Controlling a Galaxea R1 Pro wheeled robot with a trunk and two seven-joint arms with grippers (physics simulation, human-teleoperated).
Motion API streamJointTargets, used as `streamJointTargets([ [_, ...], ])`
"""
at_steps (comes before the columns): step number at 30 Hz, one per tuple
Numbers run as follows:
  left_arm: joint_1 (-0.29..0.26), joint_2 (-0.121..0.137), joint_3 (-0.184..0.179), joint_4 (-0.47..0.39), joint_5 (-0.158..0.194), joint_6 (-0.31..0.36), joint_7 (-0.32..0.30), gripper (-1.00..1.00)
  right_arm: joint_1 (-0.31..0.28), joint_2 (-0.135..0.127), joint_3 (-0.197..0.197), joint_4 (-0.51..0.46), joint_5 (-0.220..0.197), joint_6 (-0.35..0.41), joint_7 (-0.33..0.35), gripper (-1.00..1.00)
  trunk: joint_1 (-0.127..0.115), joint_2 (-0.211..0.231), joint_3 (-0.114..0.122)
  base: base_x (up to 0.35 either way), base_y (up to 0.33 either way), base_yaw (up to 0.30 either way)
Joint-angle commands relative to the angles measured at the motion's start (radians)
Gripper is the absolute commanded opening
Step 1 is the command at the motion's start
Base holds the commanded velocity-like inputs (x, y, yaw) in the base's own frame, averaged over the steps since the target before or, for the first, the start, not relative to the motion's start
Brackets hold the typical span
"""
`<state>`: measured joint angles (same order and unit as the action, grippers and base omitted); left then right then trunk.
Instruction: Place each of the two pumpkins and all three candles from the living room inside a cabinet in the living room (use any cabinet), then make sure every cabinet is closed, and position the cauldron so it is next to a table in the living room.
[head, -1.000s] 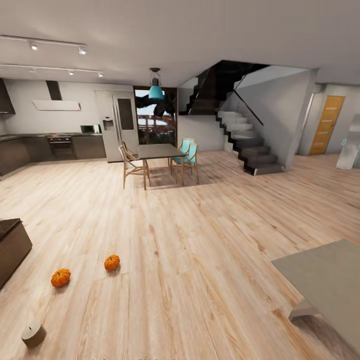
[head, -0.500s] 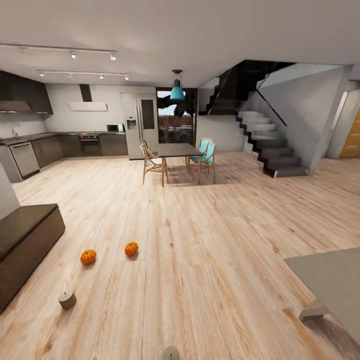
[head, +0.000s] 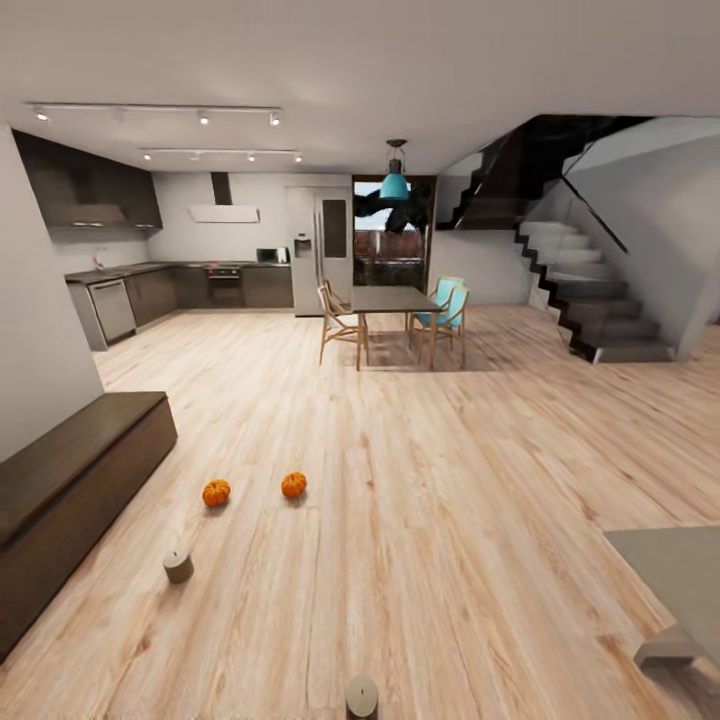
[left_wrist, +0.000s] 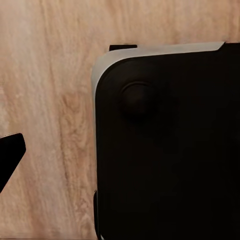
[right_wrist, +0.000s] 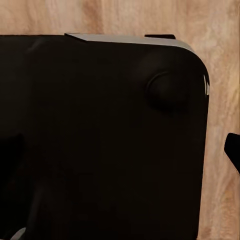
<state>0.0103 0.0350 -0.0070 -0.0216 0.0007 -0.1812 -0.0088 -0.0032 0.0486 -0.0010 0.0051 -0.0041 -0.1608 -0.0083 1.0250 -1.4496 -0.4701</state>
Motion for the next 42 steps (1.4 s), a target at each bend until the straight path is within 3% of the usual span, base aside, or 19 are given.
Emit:
streamJointTargets([
  [1,0.000,0.000,-0.001,-0.001,0.000,-0.001,0.000,1.00,-0.001,0.000,0.000,0.001,0.000,-0.005,-0.001,1.00,0.000,0.000,-0.001,-0.002,-0.001,0.243],
  [42,0.000,0.000,0.006,-0.001,0.001,-0.001,0.007,1.00,-0.001,-0.001,0.004,-0.001,0.004,-0.011,-0.001,1.00,0.000,0.000,-0.021,0.000,0.000,0.242],
])
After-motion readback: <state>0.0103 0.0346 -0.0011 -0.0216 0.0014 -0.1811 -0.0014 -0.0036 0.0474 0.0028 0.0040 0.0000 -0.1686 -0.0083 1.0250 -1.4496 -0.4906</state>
